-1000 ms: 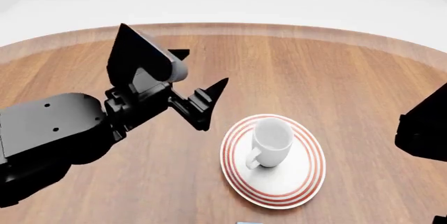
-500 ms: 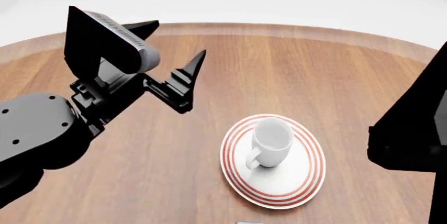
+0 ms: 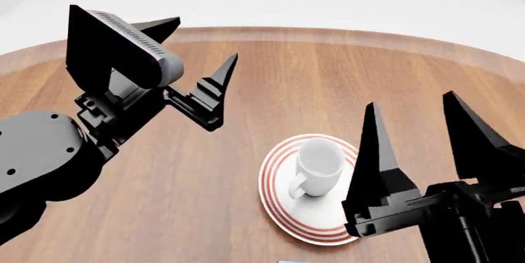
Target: Pick up the white mug and put it on the plate, and put the chocolate pudding to the right of the plate.
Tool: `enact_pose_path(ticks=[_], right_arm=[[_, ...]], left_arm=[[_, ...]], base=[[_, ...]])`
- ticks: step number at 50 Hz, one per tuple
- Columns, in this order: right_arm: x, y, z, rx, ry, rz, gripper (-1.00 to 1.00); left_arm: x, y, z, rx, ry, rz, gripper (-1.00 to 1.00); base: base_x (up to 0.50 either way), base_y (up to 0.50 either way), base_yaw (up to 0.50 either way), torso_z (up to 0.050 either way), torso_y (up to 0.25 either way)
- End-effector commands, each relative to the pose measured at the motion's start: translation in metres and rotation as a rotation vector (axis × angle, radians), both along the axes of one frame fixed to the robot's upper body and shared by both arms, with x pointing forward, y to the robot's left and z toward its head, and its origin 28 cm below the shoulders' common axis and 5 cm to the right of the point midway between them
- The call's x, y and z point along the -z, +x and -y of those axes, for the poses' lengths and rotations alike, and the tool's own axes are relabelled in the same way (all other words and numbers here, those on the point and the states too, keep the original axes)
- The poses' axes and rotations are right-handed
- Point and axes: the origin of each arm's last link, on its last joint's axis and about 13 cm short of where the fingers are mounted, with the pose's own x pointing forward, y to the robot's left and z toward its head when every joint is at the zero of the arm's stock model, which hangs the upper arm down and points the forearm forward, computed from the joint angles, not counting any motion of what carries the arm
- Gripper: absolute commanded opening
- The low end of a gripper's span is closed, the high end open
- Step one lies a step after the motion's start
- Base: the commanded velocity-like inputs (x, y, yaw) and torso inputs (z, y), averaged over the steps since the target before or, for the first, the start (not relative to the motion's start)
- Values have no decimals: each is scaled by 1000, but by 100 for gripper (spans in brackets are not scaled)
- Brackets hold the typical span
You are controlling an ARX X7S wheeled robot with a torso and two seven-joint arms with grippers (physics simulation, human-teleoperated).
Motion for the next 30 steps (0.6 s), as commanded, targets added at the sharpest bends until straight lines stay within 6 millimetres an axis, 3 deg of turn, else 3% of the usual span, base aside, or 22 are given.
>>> enact_pose_path(ticks=[1, 14, 30], right_arm=[[8, -4, -4, -115, -6, -261, 100], [20, -10, -11, -183, -169, -407, 100], [3, -23, -20, -229, -98, -524, 100]], left_arm=[[-4, 3, 3, 18, 14, 32, 100], [-6, 2, 1, 10, 2, 39, 100], [-6, 2, 0, 6, 3, 41, 100]], base=[[0, 0, 0, 0, 0], [0, 0, 0, 0, 0], [0, 0, 0, 0, 0]])
